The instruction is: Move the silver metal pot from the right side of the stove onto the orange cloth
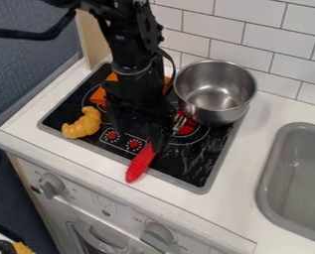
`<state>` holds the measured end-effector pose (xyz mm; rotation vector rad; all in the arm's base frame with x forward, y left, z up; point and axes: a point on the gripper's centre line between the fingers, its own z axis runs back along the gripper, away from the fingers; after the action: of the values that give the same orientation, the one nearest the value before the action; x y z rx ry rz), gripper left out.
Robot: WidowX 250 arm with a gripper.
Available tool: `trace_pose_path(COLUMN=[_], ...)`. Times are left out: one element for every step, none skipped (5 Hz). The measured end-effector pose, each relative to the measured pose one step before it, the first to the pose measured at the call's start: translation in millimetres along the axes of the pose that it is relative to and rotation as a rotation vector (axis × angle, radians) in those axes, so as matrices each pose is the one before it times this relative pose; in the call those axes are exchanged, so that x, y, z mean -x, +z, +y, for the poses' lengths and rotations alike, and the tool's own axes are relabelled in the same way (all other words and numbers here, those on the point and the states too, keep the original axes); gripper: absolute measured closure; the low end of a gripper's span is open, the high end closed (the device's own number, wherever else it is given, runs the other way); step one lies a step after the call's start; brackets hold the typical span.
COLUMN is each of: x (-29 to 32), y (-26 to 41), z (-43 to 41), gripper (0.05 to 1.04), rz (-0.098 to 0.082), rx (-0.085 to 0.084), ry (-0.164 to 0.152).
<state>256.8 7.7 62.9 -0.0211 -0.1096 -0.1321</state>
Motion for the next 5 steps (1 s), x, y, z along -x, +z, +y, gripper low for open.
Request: trace_pose_path(x=[1.7, -13.96, -31.3, -36.58, -37.3], y=[-4.58, 10.25, 17.62, -1.03, -35.3], z=[-1.11, -4.98, -18.22, -16.64, -19.37], gripper=[0.084, 0.084, 0.084, 0.084, 0.084], rz=[0.0199, -0.0357, -0.0628, -0.0327, 0.0399], rx=[0.0096, 0.0333, 0.0395, -0.0201, -0.0255], ry=[0.0041, -0.0068, -0.0713, -0.0814, -0.0694])
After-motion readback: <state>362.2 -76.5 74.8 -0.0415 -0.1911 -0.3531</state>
